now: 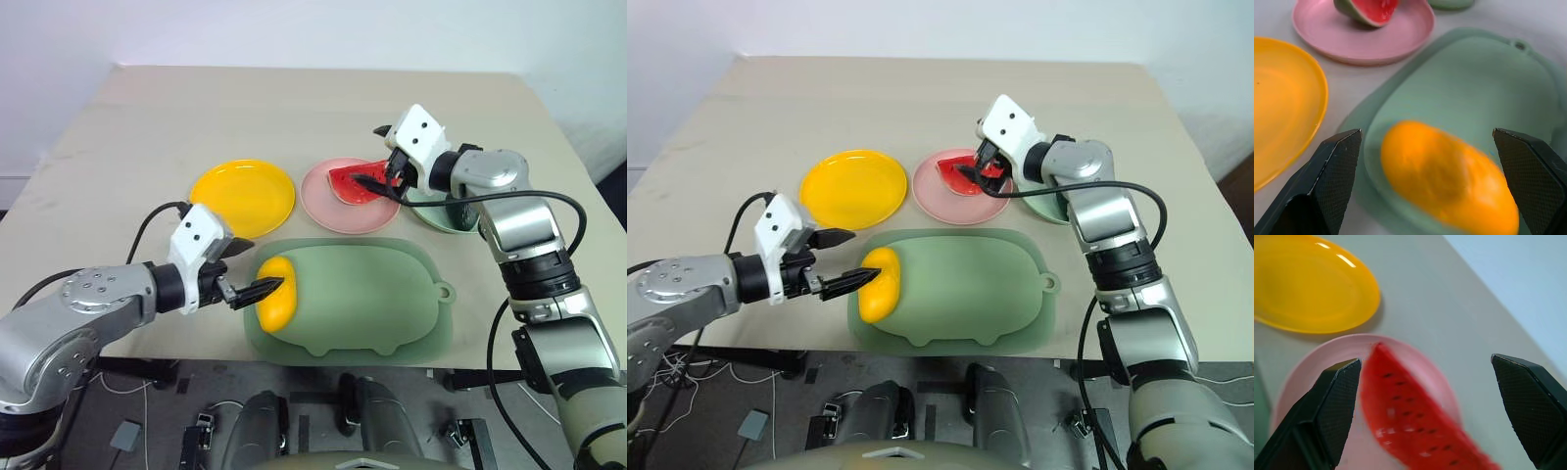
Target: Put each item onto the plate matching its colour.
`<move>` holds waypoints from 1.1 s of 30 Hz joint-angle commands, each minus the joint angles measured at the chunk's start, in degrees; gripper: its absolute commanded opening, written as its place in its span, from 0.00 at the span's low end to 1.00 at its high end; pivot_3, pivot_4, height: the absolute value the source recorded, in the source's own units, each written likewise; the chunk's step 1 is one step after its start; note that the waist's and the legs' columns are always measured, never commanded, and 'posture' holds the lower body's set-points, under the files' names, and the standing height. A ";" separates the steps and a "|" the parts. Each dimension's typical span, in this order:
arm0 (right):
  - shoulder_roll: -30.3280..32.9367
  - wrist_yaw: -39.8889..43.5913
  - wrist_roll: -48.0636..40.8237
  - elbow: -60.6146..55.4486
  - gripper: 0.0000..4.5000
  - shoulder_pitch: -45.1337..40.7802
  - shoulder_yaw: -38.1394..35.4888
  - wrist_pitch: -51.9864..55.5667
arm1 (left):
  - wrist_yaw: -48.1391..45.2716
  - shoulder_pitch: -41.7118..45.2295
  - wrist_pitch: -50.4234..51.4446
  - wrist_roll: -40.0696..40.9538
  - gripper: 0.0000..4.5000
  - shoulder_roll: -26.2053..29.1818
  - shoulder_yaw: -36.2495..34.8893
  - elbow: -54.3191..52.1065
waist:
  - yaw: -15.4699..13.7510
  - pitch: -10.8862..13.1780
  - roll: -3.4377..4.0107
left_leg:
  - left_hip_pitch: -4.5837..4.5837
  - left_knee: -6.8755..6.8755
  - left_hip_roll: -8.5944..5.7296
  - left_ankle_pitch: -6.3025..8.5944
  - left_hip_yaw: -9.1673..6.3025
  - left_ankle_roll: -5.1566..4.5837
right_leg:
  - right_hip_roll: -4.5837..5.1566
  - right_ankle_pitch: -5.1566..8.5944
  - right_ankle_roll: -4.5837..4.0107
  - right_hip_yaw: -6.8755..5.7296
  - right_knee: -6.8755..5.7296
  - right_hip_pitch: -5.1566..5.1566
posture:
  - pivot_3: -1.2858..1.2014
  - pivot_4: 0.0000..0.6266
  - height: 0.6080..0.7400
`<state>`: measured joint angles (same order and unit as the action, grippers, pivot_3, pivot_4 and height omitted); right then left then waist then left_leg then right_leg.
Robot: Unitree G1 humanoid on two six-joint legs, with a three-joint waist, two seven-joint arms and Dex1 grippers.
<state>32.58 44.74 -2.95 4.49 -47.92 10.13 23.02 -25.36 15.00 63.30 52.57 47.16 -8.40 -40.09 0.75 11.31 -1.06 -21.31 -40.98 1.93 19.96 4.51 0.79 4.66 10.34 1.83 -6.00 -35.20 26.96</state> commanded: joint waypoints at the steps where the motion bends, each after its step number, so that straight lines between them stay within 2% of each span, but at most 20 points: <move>1: -0.35 -0.85 -1.40 -6.67 0.99 0.78 -2.28 1.94 | 4.19 2.30 5.61 2.03 1.00 -1.33 2.02 -0.55 | -0.04 0.00 0.00 | 0.00 0.00 0.00 0.00 0.00 0.00 | -0.01 0.00 0.00 0.00 0.00 0.00 | 0.52 0.24 1.00; 5: -0.68 -0.83 -2.92 -10.42 0.99 2.10 -3.04 3.16 | 8.85 3.61 11.70 2.98 1.00 -4.10 4.56 -1.22 | -0.14 -0.01 -0.01 | -0.01 -0.02 -0.02 0.00 -0.01 0.01 | 0.01 0.00 0.00 0.00 0.01 -0.01 | 0.52 0.24 1.00; 8: 0.91 2.56 -7.57 -14.39 0.99 4.77 -5.27 4.45 | 10.96 3.01 14.16 2.22 1.00 -4.64 6.07 -2.15 | -0.23 -0.01 -0.02 | 0.00 -0.02 -0.03 0.00 -0.03 0.00 | 0.00 0.00 0.00 0.00 0.01 -0.03 | 0.52 0.24 1.00; 12: 7.24 12.89 -17.72 -21.91 0.99 14.19 -9.46 8.93 | 13.44 2.78 15.81 0.56 1.00 -6.73 8.61 -1.85 | -1.01 -0.03 -0.05 | 0.10 -0.02 -0.04 0.07 -0.12 -0.13 | 0.02 0.01 0.00 -0.06 0.10 -0.22 | 0.52 0.24 1.00; 17: 14.18 21.29 -24.20 -27.31 0.99 26.31 -11.65 8.89 | 14.88 3.43 16.57 -0.64 1.00 -9.18 10.43 -0.68 | -1.45 -0.02 -0.06 | 0.49 -0.01 -0.06 0.17 -0.10 -0.30 | -0.01 0.03 -0.01 -0.02 0.12 -0.52 | 0.52 0.24 1.00; 19: 14.85 21.61 -25.51 -28.51 0.99 30.32 -11.90 9.00 | 15.29 3.68 17.00 -1.49 1.00 -9.77 11.36 -0.01 | -1.23 -0.01 -0.08 | 0.77 0.06 -0.04 0.17 -0.08 -0.29 | -0.08 0.18 0.17 0.02 0.12 -0.71 | 0.52 0.24 1.00; 23: 13.87 18.76 -25.51 -28.62 0.99 32.13 -11.98 8.92 | 14.84 3.45 16.94 -3.77 1.00 -9.26 12.03 1.38 | -1.19 -0.01 -0.08 | 0.87 0.09 -0.04 0.16 -0.07 -0.27 | -0.17 0.21 0.18 0.17 0.08 -0.70 | 0.52 0.24 1.00; 24: 13.61 18.09 -25.63 -28.62 1.00 32.10 -11.96 9.10 | 14.53 3.39 16.66 -4.40 0.91 -9.04 12.11 1.56 | -1.26 -0.01 -0.08 | 0.88 0.09 -0.04 0.15 -0.06 -0.27 | -0.17 0.21 0.18 0.18 0.08 -0.70 | 0.52 0.24 1.00; 28: 13.30 16.40 -26.48 -29.48 1.00 32.11 -11.56 9.81 | 12.65 3.49 14.48 -6.35 0.68 -8.34 11.55 2.23 | -1.50 -0.01 -0.09 | 0.84 0.09 -0.07 0.16 -0.06 -0.27 | -0.14 0.20 0.16 0.19 0.08 -0.68 | 0.52 0.24 1.00; 33: 13.37 15.15 -26.87 -29.96 1.00 32.08 -11.25 10.30 | 7.50 6.64 11.28 -5.37 0.66 -7.02 5.71 4.32 | -1.52 0.00 -0.12 | 0.81 0.09 -0.08 0.16 -0.07 -0.27 | -0.12 0.23 0.11 0.18 0.09 -0.66 | 0.52 0.24 1.00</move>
<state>46.04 60.41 -28.59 -23.54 -15.44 0.12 33.43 -16.02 19.73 76.90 46.93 39.06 0.61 -35.27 -0.77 11.31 -1.18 -20.51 -40.89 1.86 20.11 4.45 0.52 4.54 10.57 1.94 -5.82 -35.11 26.31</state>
